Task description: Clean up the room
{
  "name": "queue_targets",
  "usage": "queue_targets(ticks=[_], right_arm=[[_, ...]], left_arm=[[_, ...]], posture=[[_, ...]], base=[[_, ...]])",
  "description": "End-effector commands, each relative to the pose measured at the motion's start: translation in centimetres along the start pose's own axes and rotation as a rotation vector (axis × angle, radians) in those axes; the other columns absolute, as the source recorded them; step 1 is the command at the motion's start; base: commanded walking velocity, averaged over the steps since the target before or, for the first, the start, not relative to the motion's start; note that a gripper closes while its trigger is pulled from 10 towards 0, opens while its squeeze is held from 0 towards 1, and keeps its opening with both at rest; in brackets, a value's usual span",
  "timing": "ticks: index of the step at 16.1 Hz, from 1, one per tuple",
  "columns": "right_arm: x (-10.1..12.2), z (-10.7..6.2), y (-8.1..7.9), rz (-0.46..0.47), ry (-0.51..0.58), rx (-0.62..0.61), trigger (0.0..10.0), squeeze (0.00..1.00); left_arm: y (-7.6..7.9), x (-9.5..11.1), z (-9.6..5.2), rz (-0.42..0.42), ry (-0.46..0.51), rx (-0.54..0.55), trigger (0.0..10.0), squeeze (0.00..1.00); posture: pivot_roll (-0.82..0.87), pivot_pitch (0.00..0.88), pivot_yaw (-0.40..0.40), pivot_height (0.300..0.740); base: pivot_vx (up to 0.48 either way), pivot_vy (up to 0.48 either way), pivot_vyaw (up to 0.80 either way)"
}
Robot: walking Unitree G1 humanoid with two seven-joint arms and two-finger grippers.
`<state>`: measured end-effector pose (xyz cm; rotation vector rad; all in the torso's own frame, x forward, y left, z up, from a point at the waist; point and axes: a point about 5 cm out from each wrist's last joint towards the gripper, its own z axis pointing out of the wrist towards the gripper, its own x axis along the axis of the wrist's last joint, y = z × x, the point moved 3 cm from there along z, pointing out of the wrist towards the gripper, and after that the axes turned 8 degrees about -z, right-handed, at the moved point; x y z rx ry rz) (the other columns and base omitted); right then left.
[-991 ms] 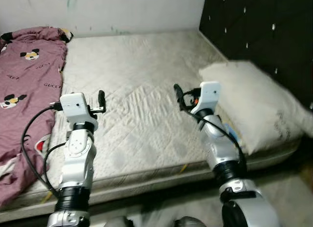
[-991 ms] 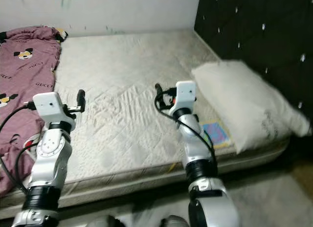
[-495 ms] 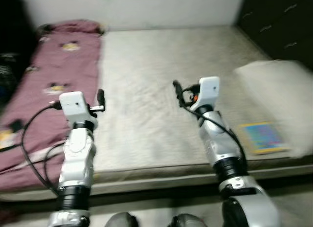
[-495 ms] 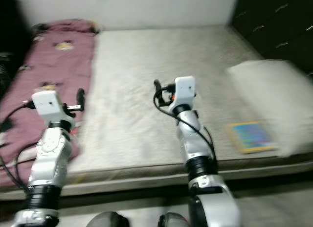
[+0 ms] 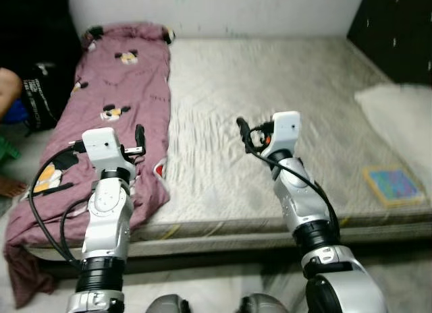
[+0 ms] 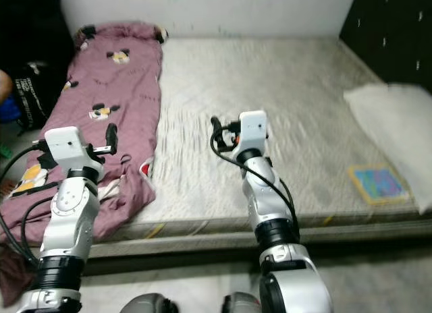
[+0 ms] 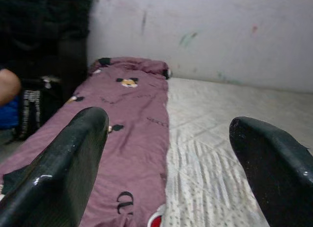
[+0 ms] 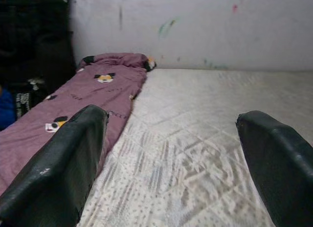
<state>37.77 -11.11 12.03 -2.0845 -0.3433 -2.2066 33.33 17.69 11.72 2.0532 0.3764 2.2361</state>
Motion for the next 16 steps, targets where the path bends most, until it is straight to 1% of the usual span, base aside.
queue_targets(ticks=[1,6,16], right_arm=[[-0.2,-0.11,0.62,0.002,-0.011,-0.017,10.0,0.0],[-0.25,-0.14,0.45,-0.01,-0.014,-0.004,10.0,0.0],[-0.13,-0.01,0.5,-0.01,-0.012,-0.006,10.0,0.0]], left_arm=[[0.73,0.13,0.03,0.0,0.007,-0.038,10.0,0.0],[1.23,0.33,-0.16,-0.013,0.018,-0.077,10.0,0.0],[1.14,0.39,-0.08,-0.022,0.02,-0.074,10.0,0.0]], posture=[[-0.04,0.0,0.01,0.74],[-0.04,0.0,0.009,0.74],[-0.04,0.0,0.006,0.74]], base=[[0.0,0.0,0.0],[0.0,0.0,0.0],[0.298,0.0,0.0]])
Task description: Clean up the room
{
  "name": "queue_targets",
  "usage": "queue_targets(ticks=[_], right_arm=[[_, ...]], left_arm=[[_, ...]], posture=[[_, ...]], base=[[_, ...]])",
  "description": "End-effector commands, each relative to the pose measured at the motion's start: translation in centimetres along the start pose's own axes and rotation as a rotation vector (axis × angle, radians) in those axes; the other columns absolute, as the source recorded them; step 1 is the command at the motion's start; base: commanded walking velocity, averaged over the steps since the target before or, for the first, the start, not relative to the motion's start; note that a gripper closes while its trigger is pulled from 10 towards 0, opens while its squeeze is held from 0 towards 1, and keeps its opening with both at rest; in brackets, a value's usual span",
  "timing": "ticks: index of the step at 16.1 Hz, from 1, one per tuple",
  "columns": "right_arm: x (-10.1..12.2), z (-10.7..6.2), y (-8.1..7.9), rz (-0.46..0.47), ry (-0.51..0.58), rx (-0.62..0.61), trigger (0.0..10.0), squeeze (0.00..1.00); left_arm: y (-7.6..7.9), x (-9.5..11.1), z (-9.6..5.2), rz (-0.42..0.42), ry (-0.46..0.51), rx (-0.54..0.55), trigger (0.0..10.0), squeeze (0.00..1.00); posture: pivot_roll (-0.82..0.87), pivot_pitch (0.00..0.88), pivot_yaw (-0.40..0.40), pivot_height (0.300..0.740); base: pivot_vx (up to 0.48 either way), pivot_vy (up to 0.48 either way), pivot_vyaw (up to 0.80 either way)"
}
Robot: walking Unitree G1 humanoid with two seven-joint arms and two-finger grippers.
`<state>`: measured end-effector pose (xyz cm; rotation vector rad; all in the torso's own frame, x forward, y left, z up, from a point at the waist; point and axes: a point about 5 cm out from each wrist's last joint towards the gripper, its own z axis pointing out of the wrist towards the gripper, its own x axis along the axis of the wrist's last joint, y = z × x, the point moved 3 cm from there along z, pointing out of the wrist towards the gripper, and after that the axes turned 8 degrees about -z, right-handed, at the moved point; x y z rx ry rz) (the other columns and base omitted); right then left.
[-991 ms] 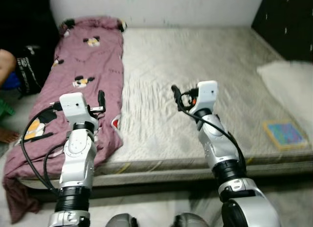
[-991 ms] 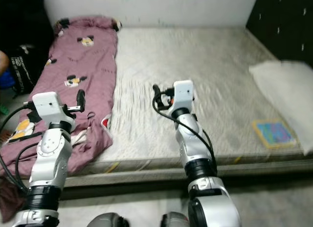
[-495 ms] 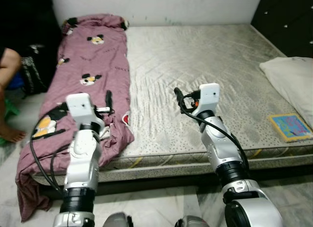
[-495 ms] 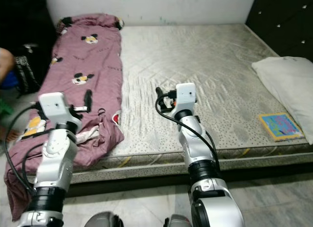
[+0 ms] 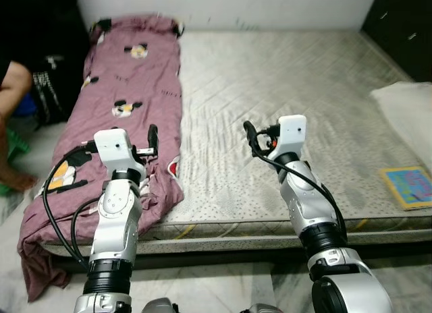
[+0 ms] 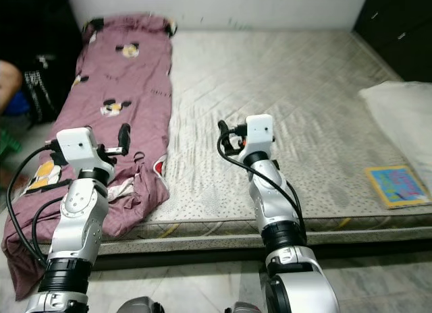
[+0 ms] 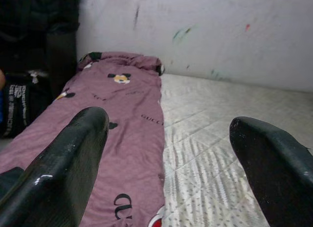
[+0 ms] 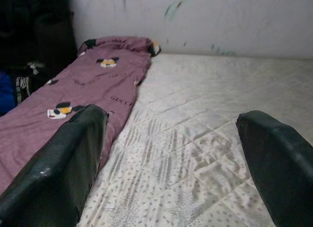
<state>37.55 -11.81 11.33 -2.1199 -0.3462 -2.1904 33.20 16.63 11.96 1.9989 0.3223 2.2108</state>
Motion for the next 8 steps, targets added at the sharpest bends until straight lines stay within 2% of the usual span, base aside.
queue_targets(ticks=[1,8], right_arm=[[0.6,0.4,0.0,-0.002,0.013,0.001,10.0,0.0],[0.6,0.3,1.0,-0.019,0.014,-0.027,10.0,0.0]], left_arm=[[0.1,0.4,0.2,0.003,0.013,-0.008,10.0,0.0],[-0.1,0.5,0.3,0.009,0.013,-0.011,10.0,0.0]], posture=[[-0.04,0.0,0.006,0.74],[-0.04,0.0,0.012,0.74]], base=[[0.315,0.0,0.0],[0.298,0.0,0.0]])
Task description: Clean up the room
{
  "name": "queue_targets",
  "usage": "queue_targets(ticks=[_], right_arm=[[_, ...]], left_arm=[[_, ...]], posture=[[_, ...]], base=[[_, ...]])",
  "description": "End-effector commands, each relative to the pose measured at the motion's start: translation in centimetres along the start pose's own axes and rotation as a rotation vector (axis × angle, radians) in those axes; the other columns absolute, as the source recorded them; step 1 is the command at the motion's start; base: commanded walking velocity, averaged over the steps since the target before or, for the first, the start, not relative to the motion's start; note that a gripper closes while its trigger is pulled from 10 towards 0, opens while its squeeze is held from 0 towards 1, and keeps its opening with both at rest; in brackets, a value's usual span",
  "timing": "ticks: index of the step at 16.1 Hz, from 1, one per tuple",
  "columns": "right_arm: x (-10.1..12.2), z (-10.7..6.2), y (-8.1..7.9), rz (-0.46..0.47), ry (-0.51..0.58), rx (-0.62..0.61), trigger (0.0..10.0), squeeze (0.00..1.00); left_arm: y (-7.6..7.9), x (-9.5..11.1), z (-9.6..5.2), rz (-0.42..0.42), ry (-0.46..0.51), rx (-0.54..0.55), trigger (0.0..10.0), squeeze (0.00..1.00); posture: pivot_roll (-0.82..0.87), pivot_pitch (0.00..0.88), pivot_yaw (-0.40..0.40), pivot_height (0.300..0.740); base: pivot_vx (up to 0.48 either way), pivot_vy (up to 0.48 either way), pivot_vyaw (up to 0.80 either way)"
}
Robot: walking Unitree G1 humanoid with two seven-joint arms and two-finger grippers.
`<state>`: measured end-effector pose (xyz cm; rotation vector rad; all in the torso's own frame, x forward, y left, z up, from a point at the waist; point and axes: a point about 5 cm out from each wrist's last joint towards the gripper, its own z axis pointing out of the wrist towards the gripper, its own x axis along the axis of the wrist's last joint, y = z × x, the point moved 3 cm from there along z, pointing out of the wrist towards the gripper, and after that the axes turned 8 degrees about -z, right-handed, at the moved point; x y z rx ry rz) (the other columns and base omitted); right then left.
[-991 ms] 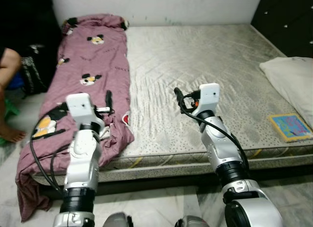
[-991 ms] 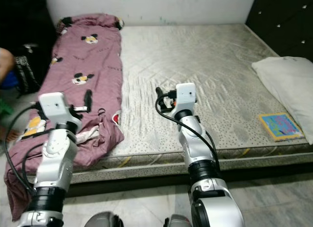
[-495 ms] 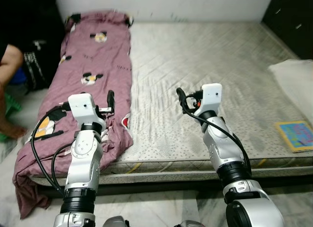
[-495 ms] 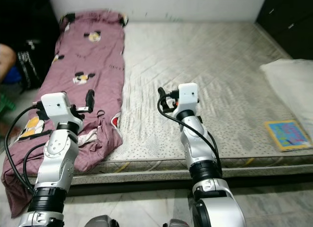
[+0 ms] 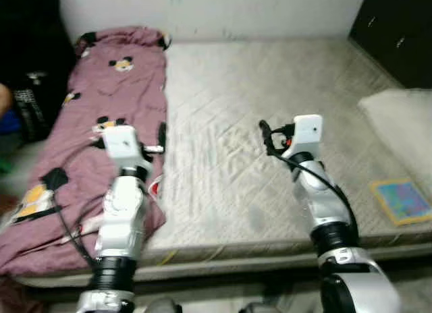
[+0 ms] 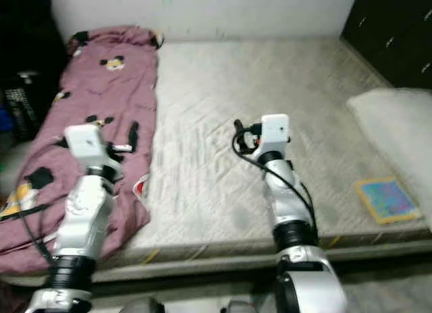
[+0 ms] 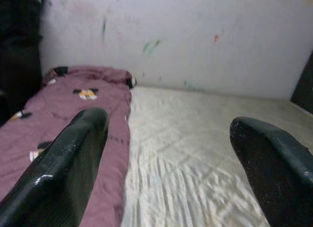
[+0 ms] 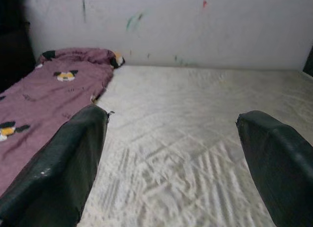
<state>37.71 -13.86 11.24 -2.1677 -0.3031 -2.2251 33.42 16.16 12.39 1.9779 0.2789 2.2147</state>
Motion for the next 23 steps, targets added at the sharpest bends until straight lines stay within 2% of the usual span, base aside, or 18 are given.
queue_targets(ticks=[1,3,7,10,21,23], right_arm=[[0.83,0.51,-0.83,-0.007,0.024,0.027,10.0,0.0],[0.73,0.47,-0.66,-0.012,0.021,0.022,10.0,0.0],[0.52,0.43,-0.6,-0.001,0.014,0.019,10.0,0.0],[0.48,0.43,-0.6,0.004,0.015,0.022,10.0,0.0],[0.3,0.4,-0.91,-0.006,0.011,0.049,10.0,0.0],[-0.01,0.51,-1.53,-0.014,-0.01,0.086,10.0,0.0]], left_arm=[[-0.66,0.19,-0.01,0.003,0.005,0.023,10.0,0.0],[-0.72,0.16,-0.05,0.005,0.003,0.026,10.0,0.0],[-1.09,-0.35,0.03,-0.009,-0.023,0.065,10.0,0.0],[-0.96,-0.38,0.05,-0.016,-0.023,0.053,10.0,0.0],[-0.79,-0.66,0.01,-0.032,-0.029,0.048,10.0,0.0],[-0.78,-0.55,0.05,-0.033,-0.022,0.051,10.0,0.0]], posture=[[-0.04,0.0,0.013,0.74],[-0.04,0.0,0.014,0.74],[-0.03,0.0,0.014,0.74],[-0.04,0.0,0.013,0.74],[-0.04,0.0,0.015,0.74],[-0.04,0.0,0.013,0.74]], base=[[0.289,0.0,0.0],[0.287,0.0,0.0],[0.0,0.0,0.0],[0.0,0.186,0.0],[0.0,0.48,-0.12],[0.0,0.478,0.0]])
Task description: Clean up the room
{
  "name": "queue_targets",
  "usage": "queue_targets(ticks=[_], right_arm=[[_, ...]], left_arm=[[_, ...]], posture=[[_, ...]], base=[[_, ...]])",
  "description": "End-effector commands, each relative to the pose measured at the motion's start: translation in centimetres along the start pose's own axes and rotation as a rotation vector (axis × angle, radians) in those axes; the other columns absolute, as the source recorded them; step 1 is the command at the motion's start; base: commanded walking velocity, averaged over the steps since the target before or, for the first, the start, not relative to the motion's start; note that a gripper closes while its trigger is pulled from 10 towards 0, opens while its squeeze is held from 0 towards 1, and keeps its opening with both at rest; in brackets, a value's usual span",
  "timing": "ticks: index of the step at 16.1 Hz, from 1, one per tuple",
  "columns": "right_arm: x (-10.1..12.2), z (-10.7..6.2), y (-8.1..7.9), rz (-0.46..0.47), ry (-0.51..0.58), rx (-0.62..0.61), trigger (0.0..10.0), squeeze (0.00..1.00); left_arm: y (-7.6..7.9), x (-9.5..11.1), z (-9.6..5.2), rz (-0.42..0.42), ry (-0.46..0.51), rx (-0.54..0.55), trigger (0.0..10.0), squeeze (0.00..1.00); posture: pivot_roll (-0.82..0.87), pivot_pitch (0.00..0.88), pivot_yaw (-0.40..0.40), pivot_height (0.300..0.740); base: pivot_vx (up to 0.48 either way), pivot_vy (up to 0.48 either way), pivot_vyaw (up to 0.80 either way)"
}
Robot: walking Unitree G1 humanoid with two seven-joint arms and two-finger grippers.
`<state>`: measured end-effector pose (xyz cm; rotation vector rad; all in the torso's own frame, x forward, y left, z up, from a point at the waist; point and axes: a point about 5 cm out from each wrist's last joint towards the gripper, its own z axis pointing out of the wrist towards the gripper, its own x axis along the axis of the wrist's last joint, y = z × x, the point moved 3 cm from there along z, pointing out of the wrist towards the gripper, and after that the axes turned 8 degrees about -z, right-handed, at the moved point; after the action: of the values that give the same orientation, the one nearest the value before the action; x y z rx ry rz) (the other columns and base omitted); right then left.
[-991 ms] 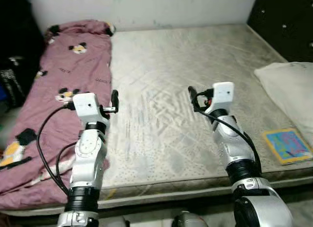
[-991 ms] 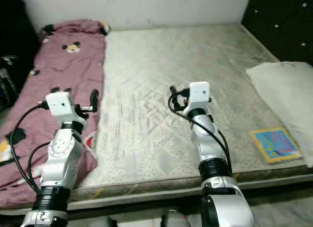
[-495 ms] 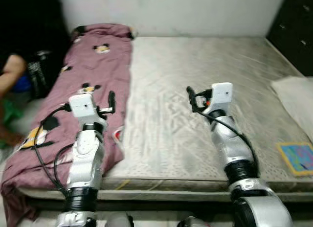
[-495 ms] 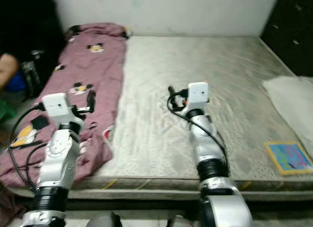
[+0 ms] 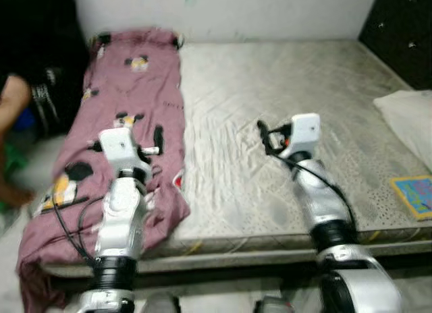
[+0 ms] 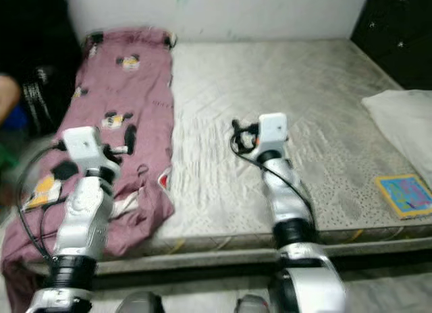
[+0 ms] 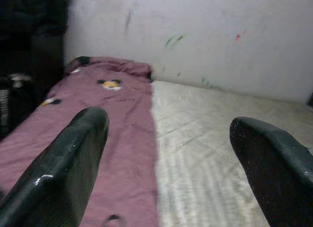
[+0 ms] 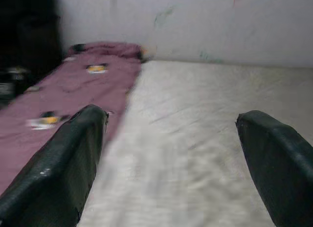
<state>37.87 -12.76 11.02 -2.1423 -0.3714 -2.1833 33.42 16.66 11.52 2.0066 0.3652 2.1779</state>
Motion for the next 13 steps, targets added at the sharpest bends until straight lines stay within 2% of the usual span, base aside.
queue_targets(ticks=[1,6,11,13], right_arm=[[0.0,0.2,-0.6,-0.01,-0.009,0.031,10.0,0.0],[-0.1,0.1,-0.8,-0.022,-0.012,0.044,10.0,0.0],[-0.9,-0.4,-1.1,-0.051,-0.033,0.088,10.0,0.0],[-1.8,-1.1,-1.6,-0.056,-0.049,0.097,10.0,0.0]], left_arm=[[-0.1,0.2,0.1,0.002,0.006,0.007,10.0,0.0],[-0.2,0.7,0.4,-0.009,0.022,0.024,10.0,0.0],[-0.3,0.5,-0.2,-0.014,0.022,0.045,10.0,0.0],[-1.5,0.0,-0.7,0.002,0.0,0.07,10.0,0.0]], posture=[[-0.04,0.0,0.013,0.74],[-0.05,0.0,0.016,0.74],[-0.04,0.0,-0.004,0.74],[-0.04,0.0,0.004,0.74]], base=[[0.0,0.476,0.0],[0.0,0.475,0.0],[0.0,0.476,0.0],[0.0,0.476,0.0]])
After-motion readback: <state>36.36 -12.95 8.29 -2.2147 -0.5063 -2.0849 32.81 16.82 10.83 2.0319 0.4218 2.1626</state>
